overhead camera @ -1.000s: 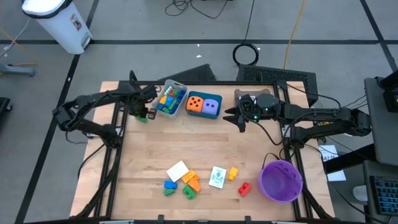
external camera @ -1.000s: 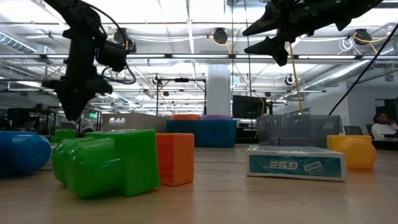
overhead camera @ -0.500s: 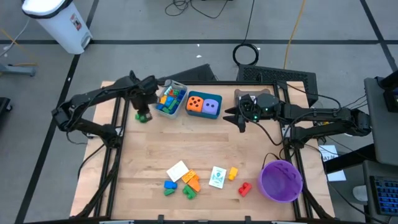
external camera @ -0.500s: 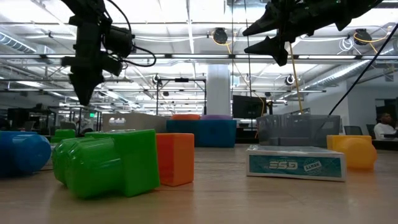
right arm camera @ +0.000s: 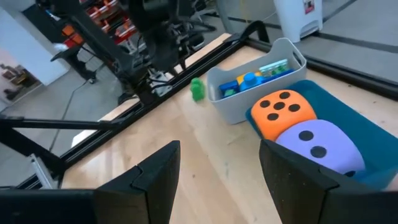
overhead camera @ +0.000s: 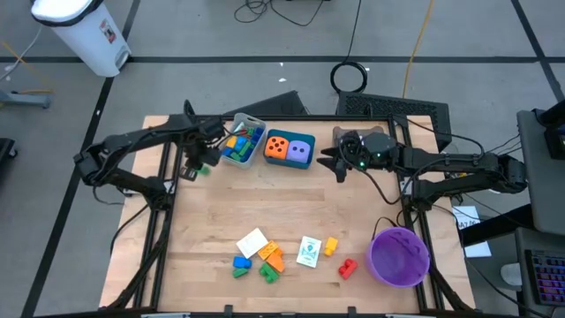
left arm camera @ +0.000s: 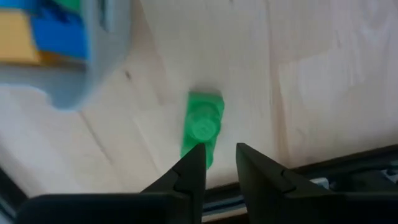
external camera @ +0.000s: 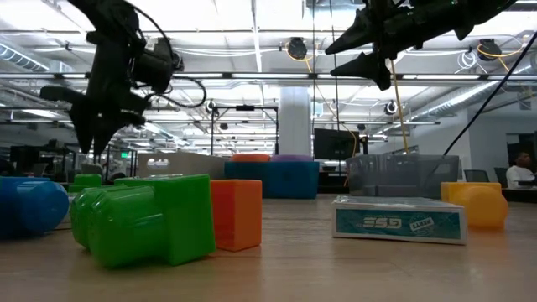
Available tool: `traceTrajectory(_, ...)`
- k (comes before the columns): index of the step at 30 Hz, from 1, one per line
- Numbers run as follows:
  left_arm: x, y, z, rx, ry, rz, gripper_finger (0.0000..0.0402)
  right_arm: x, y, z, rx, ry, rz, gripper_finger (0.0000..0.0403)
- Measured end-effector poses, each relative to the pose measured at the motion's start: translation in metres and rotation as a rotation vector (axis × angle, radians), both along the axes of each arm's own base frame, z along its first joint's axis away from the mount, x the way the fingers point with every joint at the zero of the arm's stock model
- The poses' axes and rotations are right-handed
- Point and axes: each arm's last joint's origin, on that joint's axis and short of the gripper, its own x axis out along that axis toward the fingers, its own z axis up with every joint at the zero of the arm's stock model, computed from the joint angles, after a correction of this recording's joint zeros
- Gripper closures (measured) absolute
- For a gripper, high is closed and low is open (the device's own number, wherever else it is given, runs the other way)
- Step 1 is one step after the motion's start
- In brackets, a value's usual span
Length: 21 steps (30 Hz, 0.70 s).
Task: Pick & Place Toys
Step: Put the green game piece into the gray bin
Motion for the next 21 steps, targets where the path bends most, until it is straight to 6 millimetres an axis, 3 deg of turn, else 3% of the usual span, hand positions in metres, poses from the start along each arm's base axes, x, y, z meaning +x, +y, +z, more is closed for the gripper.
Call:
traceTrajectory(6, -0.009, -0.002, -0.023, 0.036, 0.065, 0.012, 0.0245, 0.0, 0.0, 0.0, -0.001, 0.0, -0.004, 0.0191)
traceTrajectory(14, -0.008, -0.001, -0.027, 0.043, 0.046, -0.007, 0.014, 0.0, 0.0, 0.0, -0.002, 0.001, -0.008, 0.0191)
traceTrajectory(21, -0.009, -0.002, -0.041, 0.066, 0.022, -0.028, 0.0093, 0.0, 0.0, 0.0, -0.002, 0.001, -0.009, 0.0191)
